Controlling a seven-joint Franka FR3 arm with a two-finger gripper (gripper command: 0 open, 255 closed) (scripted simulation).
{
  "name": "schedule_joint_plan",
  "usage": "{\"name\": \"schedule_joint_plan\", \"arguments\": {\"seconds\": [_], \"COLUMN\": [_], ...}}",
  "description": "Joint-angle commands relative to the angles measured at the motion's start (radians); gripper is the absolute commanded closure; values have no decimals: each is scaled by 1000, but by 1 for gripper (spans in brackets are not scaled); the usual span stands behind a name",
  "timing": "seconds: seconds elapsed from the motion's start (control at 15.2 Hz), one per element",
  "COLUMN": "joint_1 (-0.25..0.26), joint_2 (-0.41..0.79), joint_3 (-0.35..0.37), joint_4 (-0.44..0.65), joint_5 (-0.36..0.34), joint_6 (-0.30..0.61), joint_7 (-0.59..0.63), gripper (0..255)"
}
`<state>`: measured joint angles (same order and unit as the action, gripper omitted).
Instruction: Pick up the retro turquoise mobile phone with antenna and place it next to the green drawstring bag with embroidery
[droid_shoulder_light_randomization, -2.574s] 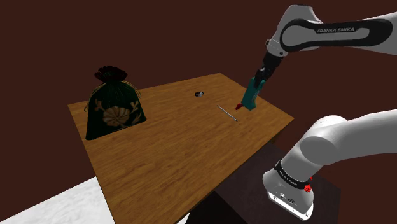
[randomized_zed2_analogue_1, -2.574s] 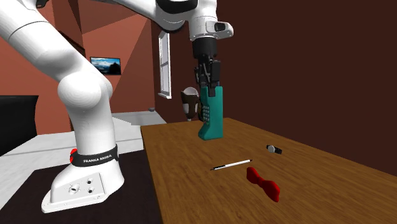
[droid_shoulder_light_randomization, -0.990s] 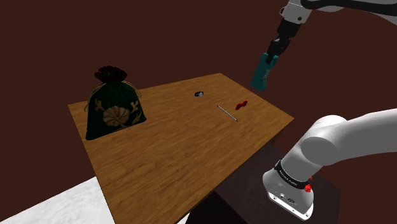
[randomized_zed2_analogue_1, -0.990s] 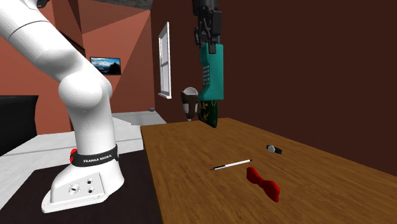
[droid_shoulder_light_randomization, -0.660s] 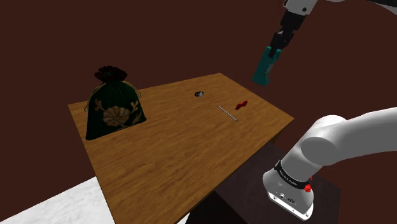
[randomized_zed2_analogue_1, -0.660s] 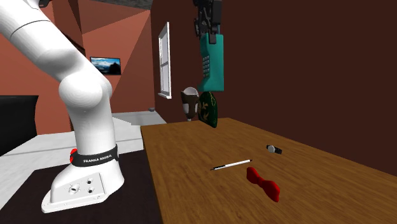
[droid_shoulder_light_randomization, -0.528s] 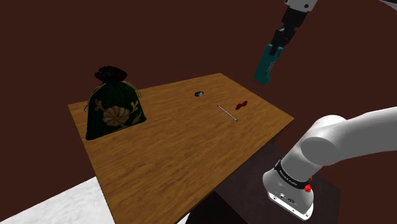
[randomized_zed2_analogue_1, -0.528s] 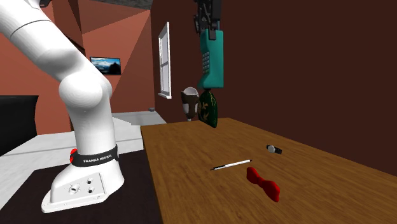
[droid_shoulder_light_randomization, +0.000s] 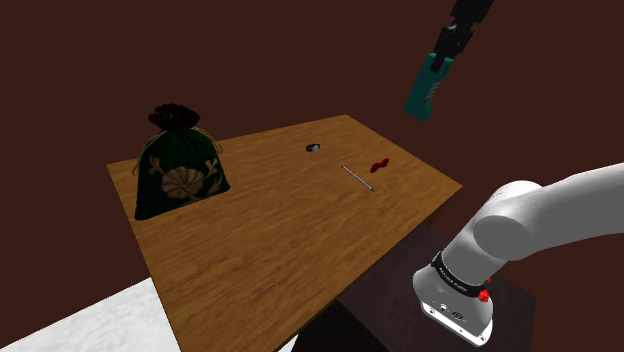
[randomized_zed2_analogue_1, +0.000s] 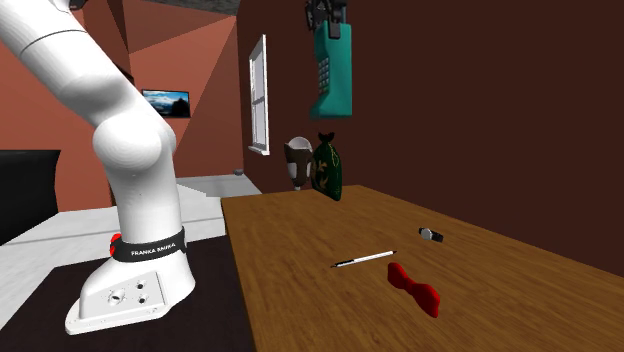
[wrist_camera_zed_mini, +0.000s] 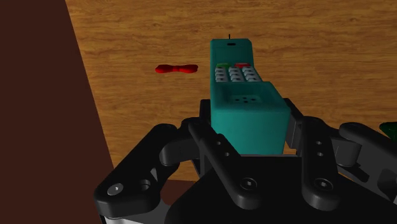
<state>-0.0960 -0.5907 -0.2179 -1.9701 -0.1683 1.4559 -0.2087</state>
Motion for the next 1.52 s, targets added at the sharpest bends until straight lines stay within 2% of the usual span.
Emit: {"name": "schedule_joint_plan", "arguments": {"seconds": [0.0,0.33,0.92,1.45], "joint_1": [1,4,54,99], "joint_2": [12,44,65,154], "joint_3": [1,2,181,334], "joint_4": [38,129,131,208], "joint_5": [2,7,90,150], "joint_6": [-26,-84,-90,-87], "joint_7": [-4,-11,214,411], "gripper": [255,255,255,255]}}
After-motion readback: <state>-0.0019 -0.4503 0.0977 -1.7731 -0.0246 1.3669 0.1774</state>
